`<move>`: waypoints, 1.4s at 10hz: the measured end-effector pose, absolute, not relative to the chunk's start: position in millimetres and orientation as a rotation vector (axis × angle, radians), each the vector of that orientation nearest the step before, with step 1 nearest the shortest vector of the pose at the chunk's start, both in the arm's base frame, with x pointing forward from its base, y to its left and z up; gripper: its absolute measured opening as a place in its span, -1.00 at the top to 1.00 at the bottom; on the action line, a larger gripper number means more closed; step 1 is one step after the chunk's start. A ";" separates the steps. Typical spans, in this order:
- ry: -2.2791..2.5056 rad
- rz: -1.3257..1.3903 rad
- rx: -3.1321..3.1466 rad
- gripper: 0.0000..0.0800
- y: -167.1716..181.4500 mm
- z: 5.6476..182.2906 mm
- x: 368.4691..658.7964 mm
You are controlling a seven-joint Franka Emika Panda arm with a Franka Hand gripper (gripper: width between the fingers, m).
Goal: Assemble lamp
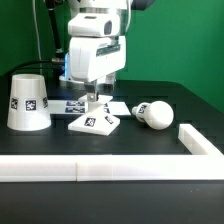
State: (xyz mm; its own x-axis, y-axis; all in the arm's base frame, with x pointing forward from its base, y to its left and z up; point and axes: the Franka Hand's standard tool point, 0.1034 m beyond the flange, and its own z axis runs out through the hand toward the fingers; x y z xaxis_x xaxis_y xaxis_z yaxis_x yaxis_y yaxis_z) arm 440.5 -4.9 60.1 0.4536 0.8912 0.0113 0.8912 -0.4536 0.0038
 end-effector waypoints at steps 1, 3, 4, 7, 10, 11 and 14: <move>-1.634 -0.009 -2.674 -0.75 -5.9 56.8 438.3; -1.627 0.002 -2.672 -0.75 -7.2 52.8 436.1; -1.621 0.008 -2.672 -0.75 -8.6 50.2 435.8; -1.614 0.012 -2.673 -0.75 -9.0 47.6 435.0; -1.614 0.011 -2.674 -0.33 -9.2 48.9 436.5; -1.614 0.013 -2.673 -0.33 -9.1 48.0 435.8; -1.614 0.013 -2.673 -0.33 -9.1 48.0 435.7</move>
Offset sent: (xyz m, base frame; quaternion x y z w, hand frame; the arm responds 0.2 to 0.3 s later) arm 0.0020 -0.0028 -0.0088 0.0265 0.0007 -0.0073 0.9996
